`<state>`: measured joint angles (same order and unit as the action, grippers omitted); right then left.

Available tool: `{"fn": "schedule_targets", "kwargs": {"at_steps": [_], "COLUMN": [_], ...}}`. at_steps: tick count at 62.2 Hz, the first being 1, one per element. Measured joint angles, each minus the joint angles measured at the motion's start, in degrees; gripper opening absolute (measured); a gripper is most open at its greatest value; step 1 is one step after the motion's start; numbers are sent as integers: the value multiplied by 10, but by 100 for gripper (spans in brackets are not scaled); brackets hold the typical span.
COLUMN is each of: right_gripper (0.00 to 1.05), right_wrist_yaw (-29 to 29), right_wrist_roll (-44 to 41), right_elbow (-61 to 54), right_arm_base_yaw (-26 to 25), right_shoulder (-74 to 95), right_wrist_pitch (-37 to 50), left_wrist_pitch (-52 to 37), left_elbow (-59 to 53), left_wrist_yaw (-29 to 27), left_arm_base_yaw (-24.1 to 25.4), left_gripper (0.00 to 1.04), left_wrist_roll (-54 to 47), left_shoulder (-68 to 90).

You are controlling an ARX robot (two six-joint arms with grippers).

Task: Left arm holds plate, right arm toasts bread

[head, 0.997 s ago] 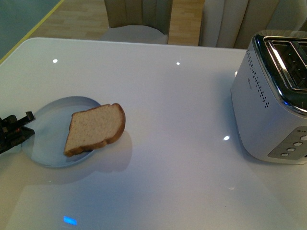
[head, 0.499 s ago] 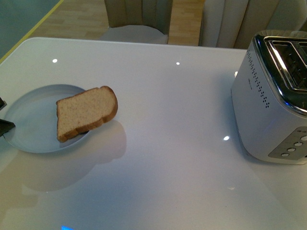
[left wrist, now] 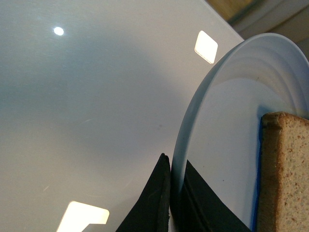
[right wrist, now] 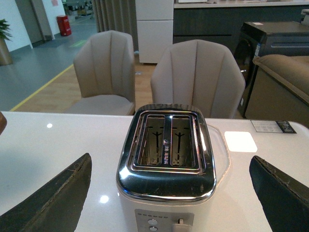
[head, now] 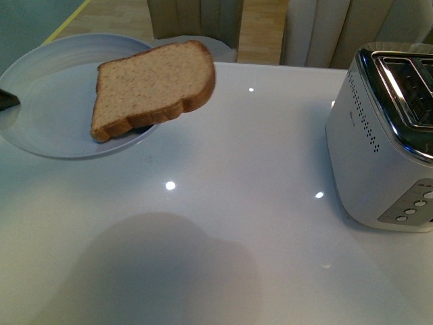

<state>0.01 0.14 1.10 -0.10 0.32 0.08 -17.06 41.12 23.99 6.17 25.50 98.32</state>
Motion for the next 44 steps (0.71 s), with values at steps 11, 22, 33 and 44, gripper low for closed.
{"fn": "schedule_targets", "kwargs": {"at_steps": [11,22,33,44], "right_gripper": [96,96,96,96], "right_wrist_yaw": [0,0,0,0], "right_wrist_roll": [0,0,0,0], "right_elbow": [0,0,0,0], "right_arm_base_yaw": [0,0,0,0], "right_shoulder": [0,0,0,0], "right_wrist_pitch": [0,0,0,0], "left_wrist_pitch": [35,52,63,64], "left_elbow": [26,55,72,81], "left_wrist_yaw": [-12,-28,-39,-44], "left_arm_base_yaw": [-64,-136,-198,-236], "left_gripper": [3,3,3,3], "left_wrist_roll": [23,49,66,79], "left_shoulder": [-46,-57,-57,-57]}}
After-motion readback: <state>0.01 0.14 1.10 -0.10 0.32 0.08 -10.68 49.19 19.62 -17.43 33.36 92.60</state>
